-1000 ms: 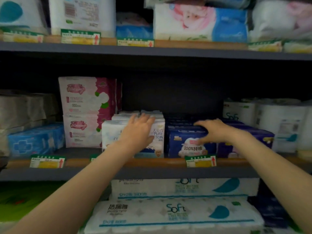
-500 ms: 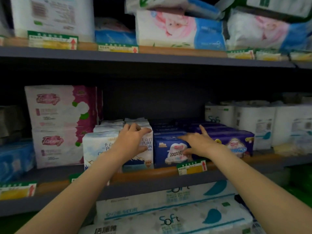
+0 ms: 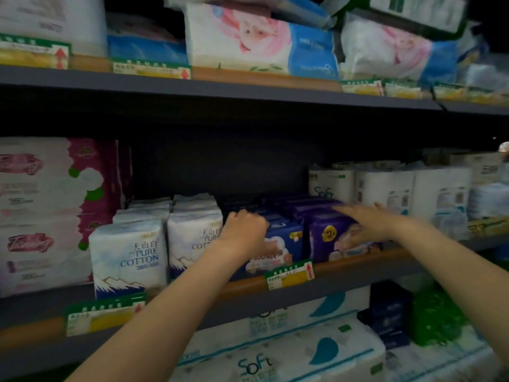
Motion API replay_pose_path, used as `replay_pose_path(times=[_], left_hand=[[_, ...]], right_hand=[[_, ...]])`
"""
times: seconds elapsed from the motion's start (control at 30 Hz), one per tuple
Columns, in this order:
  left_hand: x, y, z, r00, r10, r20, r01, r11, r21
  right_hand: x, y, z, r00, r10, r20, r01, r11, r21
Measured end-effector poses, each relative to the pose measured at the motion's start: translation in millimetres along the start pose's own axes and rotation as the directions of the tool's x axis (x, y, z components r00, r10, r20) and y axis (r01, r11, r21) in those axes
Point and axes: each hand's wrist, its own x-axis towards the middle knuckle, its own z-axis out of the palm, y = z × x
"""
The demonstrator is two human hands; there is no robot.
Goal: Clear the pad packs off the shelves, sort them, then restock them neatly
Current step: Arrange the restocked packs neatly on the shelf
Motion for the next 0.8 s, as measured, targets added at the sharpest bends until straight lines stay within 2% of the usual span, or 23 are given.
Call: replay_pose_path(times=[0.2,0.37,0.47,0.57,0.67,0.73,0.8], left_hand=[[6.4,11.3,15.2,0.989,-0.147,0.004,0.147,0.989,-0.007],[2.0,15.7,17.1,0.980,-0.200,0.002,0.200,0.979,-0.026],[5.1,22.1,9.4,0.976,-0.216,0.028,0.216,0.976,-0.027],[14.0,30.5,2.3,0.970,-0.239,0.053,0.244,0.960,-0.135],[23.7,45.3,2.4,0.976,-0.211,0.046,0.216,0.949,-0.228],[33.6,57.7,0.5,0.990,-0.136,0.037,0.141,0.969,-0.202],[46.4,66.9,-3.1,0.993,-0.095,0.072,0.104,0.985,-0.140]], right_hand=[[19.6,11.0,32.5,0.966,-0.175,-0.187,0.199,0.973,0.116],[21.0,8.7,32.9,0.948,-0.225,-0.223,0.246,0.967,0.070],[21.1,6.5,32.5,0.943,-0.235,-0.236,0.265,0.958,0.106],[26.6,5.8,34.6,0.925,-0.282,-0.255,0.321,0.939,0.127],[30.8,5.8,38.5,0.903,-0.351,-0.246,0.389,0.913,0.126],[32.9,15.0,34.5,0.901,-0.370,-0.226,0.407,0.901,0.151],[38.2,37.2,28.0,0.926,-0.330,-0.181,0.357,0.922,0.146]])
